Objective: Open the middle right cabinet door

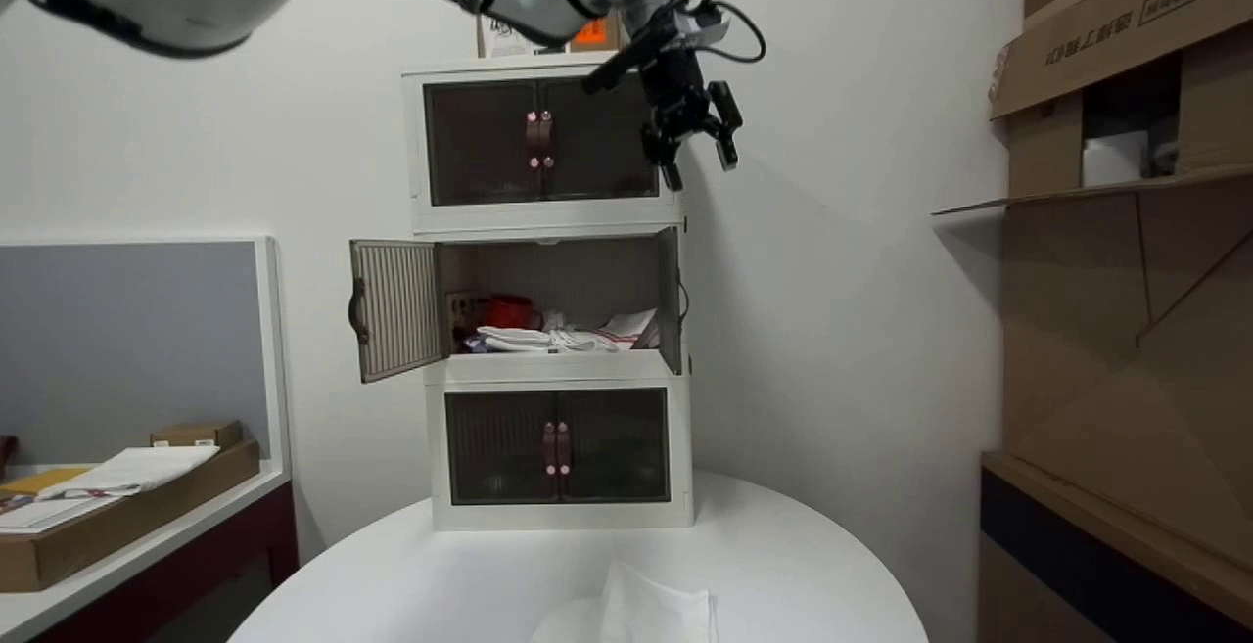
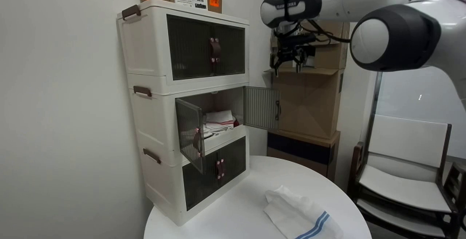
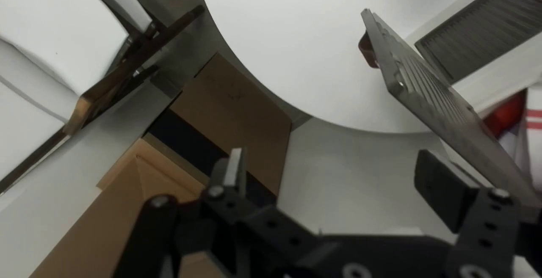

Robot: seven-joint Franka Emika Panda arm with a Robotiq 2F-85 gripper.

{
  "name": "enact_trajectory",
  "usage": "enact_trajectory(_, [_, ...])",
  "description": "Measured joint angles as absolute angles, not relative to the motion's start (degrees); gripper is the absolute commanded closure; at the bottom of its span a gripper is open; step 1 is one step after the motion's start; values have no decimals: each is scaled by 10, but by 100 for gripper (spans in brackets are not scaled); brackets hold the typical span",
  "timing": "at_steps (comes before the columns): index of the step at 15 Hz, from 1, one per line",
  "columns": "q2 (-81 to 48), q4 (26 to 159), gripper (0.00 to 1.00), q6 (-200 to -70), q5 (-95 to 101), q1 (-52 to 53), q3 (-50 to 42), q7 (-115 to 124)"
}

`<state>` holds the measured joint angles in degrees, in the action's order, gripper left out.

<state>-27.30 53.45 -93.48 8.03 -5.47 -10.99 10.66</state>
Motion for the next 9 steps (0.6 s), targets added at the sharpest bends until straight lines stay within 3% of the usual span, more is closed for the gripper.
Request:
enact_trajectory(5, [-147, 592, 0, -986, 70, -18, -98, 145])
enact_trajectory(9, [-84, 710, 0, -1106, 3, 10, -66, 220])
